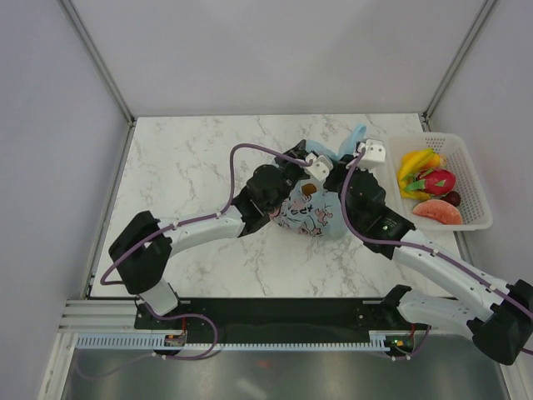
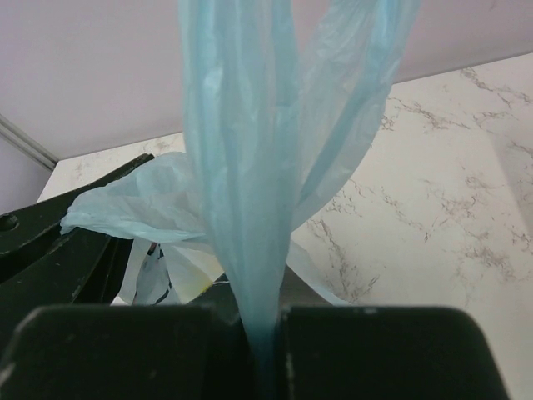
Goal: Place the fake fruits into the plastic bag and tie a complex knot
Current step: Adjust the plastic bag at the center of the board.
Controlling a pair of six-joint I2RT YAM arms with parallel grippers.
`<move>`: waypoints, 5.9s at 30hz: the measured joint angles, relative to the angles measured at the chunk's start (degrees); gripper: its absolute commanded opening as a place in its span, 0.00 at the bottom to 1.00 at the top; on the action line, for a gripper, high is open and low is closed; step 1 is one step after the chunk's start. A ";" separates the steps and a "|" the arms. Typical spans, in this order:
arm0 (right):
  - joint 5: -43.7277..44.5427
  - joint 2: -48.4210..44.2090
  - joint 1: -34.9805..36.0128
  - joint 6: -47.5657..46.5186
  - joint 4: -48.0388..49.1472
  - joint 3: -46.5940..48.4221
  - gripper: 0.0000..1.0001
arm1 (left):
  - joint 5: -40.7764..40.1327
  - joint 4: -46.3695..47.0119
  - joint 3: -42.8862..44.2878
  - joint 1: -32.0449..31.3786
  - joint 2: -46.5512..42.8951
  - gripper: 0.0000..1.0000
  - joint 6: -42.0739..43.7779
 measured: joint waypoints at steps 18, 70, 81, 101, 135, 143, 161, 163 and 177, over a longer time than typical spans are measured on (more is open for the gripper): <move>3.80 4.76 -1.03 -9.99 -2.80 3.37 0.00 | 2.19 -7.67 0.02 1.42 -1.84 1.00 -0.09; -18.40 2.99 -4.59 -25.57 6.80 -2.32 0.00 | 57.94 -40.37 32.48 22.10 -1.27 0.64 -69.51; -17.97 2.27 -4.59 -25.53 7.85 -3.37 0.00 | 51.87 -44.72 38.18 15.32 3.30 0.66 -69.96; -16.94 1.38 -4.59 -25.33 8.11 -4.15 0.00 | 41.16 -53.18 44.17 11.54 8.24 0.02 -66.31; -25.46 1.79 -8.79 -15.30 -4.33 0.55 0.00 | 20.24 -27.63 -0.92 5.53 -17.84 0.02 -65.24; -26.36 1.40 -8.85 -15.26 -5.42 0.55 0.00 | 16.55 -24.59 -3.02 6.54 -15.32 0.02 -69.81; -25.00 1.07 -8.81 -18.49 -8.87 1.53 0.00 | 25.22 -22.75 1.16 9.68 -4.22 0.02 -75.93; -23.50 2.03 -7.41 -20.22 -9.20 2.67 0.00 | 25.14 -22.71 1.16 9.75 -3.85 0.02 -76.26; -14.93 6.56 -0.52 -31.95 -12.26 6.05 0.00 | 24.96 -19.23 4.33 11.74 2.80 0.02 -80.89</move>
